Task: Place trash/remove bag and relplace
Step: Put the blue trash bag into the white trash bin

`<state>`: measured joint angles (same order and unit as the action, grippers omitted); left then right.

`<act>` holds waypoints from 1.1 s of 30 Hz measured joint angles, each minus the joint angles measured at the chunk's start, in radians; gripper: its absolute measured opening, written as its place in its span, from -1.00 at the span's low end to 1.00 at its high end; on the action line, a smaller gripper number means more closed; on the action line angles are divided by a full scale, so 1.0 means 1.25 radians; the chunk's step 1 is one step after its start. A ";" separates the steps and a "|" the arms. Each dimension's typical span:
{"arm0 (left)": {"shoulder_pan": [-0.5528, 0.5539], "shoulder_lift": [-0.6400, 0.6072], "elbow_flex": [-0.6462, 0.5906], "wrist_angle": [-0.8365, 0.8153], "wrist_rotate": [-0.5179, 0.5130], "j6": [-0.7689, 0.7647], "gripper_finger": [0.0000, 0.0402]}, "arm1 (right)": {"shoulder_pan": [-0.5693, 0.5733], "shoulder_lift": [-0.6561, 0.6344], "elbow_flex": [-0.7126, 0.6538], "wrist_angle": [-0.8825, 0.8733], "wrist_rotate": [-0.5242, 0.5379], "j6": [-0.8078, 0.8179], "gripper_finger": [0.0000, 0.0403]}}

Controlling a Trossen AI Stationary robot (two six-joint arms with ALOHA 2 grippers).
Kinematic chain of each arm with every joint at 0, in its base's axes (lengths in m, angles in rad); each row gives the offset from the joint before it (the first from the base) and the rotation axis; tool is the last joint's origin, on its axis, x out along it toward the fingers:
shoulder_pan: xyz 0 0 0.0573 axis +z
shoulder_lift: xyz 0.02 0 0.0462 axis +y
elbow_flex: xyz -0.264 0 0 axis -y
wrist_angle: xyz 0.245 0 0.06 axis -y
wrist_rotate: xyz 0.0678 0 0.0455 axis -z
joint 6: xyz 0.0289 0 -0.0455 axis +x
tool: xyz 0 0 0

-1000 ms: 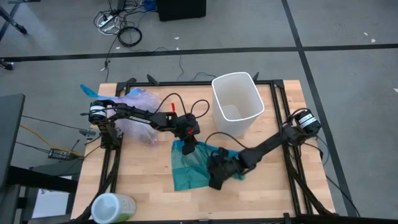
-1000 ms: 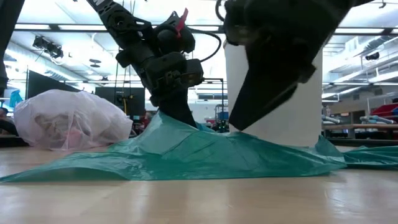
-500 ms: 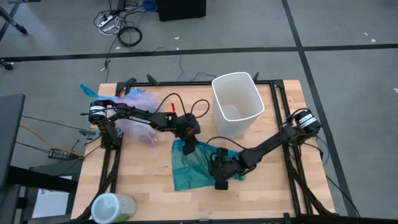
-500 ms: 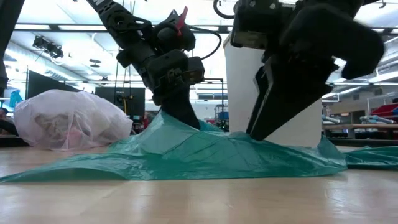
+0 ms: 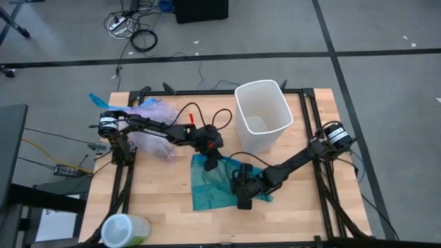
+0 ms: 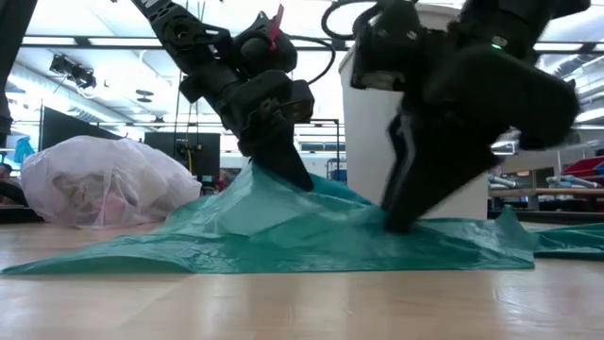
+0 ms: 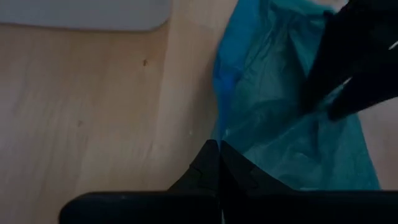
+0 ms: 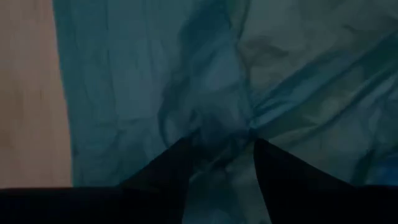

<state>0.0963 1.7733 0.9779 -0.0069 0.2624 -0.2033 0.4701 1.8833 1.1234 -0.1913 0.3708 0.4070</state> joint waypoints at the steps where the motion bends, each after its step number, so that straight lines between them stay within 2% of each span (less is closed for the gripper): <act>1: 0.000 0.000 0.000 0.007 0.000 -0.007 -0.99 | 0.001 0.006 0.000 0.003 0.001 0.001 -0.18; 5: -0.001 0.000 0.000 0.023 0.005 -0.022 -0.99 | 0.000 0.011 0.000 -0.004 0.018 0.014 -0.29; 10: -0.001 0.000 0.000 0.027 0.009 -0.029 -0.99 | -0.001 0.009 0.000 -0.010 0.059 0.064 -0.57; 17: -0.005 0.000 0.000 0.033 0.008 -0.029 -0.99 | -0.001 0.008 0.000 -0.009 0.060 0.157 -0.95; 25: -0.005 0.000 0.000 0.023 -0.015 -0.009 -0.99 | 0.026 0.008 0.000 0.009 0.060 0.268 -0.99; 33: 0.018 0.000 0.000 -0.033 -0.067 0.011 -0.99 | 0.133 0.009 0.000 -0.039 0.089 0.437 -1.00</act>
<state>0.1189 1.7733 0.9775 -0.0483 0.1782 -0.1900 0.6365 1.8942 1.1240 -0.2402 0.4822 0.9527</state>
